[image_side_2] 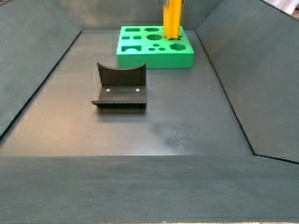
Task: Pick up the star object. Move up. Move to above the board. Insert the star object.
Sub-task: Insert the star object.
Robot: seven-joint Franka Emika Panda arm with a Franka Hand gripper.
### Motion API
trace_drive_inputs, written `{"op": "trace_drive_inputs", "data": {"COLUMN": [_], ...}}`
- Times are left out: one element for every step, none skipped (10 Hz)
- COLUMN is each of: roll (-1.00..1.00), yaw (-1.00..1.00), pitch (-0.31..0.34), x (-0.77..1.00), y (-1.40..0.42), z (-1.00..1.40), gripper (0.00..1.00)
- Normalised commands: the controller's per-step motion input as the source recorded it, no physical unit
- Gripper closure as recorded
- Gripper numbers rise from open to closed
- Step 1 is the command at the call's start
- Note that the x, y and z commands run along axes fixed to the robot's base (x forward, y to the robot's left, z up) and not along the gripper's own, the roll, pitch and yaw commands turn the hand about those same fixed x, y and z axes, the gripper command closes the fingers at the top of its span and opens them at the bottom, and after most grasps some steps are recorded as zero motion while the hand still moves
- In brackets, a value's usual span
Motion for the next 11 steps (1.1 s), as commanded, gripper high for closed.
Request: {"op": "trace_drive_inputs", "data": {"roll": [0.07,0.03,0.05,0.05,0.05,0.08,0.09,0.10,0.10,0.10,0.15], "yaw": [0.00,0.00,0.00,0.00,0.00,-0.01,-0.06,-0.04,-0.02,-0.06,-0.07], "pitch": [0.014,0.000,0.000,0.000,0.001,0.001,0.000,0.000,0.000,0.000,0.000], "x": [-0.10,0.00,0.00,0.00,0.00,0.00,-0.02,-0.01,-0.02,-0.11,-0.19], "y": [-0.02,-0.05,-0.05,-0.05,-0.07,-0.03,-0.05,-0.09,-0.03,-0.05,-0.01], "z": [0.03,0.00,0.00,-0.01,-0.05,-0.08,-0.09,-0.07,-0.08,-0.10,-0.20], "gripper": [1.00,1.00,1.00,1.00,1.00,1.00,1.00,1.00,1.00,1.00,1.00]}}
